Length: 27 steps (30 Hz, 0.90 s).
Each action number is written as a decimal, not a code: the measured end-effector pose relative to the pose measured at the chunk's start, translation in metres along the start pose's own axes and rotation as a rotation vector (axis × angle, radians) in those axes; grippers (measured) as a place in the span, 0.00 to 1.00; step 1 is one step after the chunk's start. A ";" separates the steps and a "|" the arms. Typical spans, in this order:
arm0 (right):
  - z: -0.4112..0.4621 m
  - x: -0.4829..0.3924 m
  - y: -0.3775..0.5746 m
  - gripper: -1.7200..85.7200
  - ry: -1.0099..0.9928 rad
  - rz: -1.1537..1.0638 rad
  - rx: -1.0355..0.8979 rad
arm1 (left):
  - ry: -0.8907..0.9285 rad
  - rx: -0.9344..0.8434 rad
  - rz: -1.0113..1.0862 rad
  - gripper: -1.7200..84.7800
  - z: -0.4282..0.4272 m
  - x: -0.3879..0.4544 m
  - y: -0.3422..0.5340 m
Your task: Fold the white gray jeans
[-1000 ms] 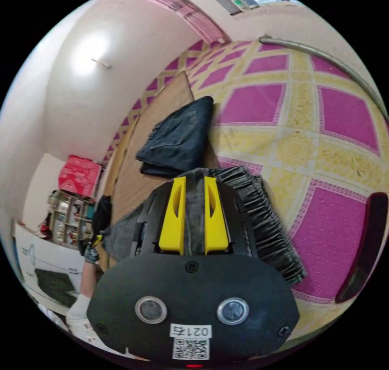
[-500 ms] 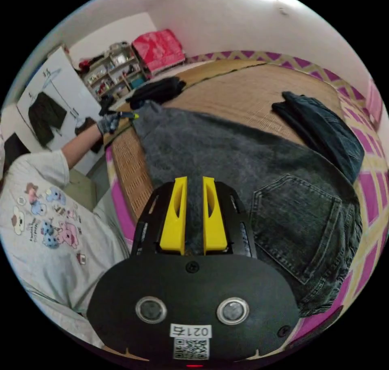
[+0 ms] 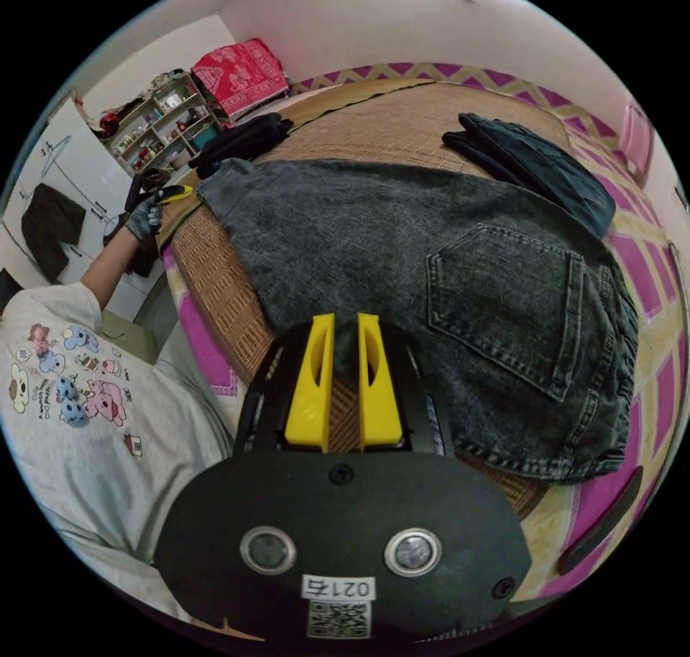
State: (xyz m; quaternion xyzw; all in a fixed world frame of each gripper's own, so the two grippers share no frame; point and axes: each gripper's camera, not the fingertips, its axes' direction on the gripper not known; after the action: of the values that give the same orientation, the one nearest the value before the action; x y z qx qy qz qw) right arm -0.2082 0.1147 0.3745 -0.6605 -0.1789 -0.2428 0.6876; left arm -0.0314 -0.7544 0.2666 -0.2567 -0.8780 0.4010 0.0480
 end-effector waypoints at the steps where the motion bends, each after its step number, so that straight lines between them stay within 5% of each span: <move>1: -0.001 -0.002 0.006 0.09 -0.009 0.013 0.016 | 0.018 -0.028 -0.054 0.13 0.010 -0.005 0.007; 11: -0.007 0.010 0.038 0.09 -0.082 0.122 0.176 | 0.152 0.009 -0.338 0.15 0.101 -0.032 0.041; 17: -0.004 0.020 0.053 0.08 -0.094 0.167 0.225 | 0.235 0.072 -0.375 0.03 0.152 -0.037 0.076; 23: -0.020 0.029 0.071 0.08 -0.006 0.177 0.280 | 0.123 0.224 0.016 0.01 0.137 0.091 0.099; 27: -0.026 0.036 0.080 0.08 0.033 0.181 0.307 | 0.089 0.228 0.443 0.01 0.167 0.254 0.148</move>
State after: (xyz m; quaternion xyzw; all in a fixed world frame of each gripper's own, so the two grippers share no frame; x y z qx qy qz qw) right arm -0.1346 0.0866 0.3274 -0.5570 -0.1422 -0.1608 0.8023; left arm -0.2380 -0.6626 0.0149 -0.4531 -0.7466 0.4864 0.0263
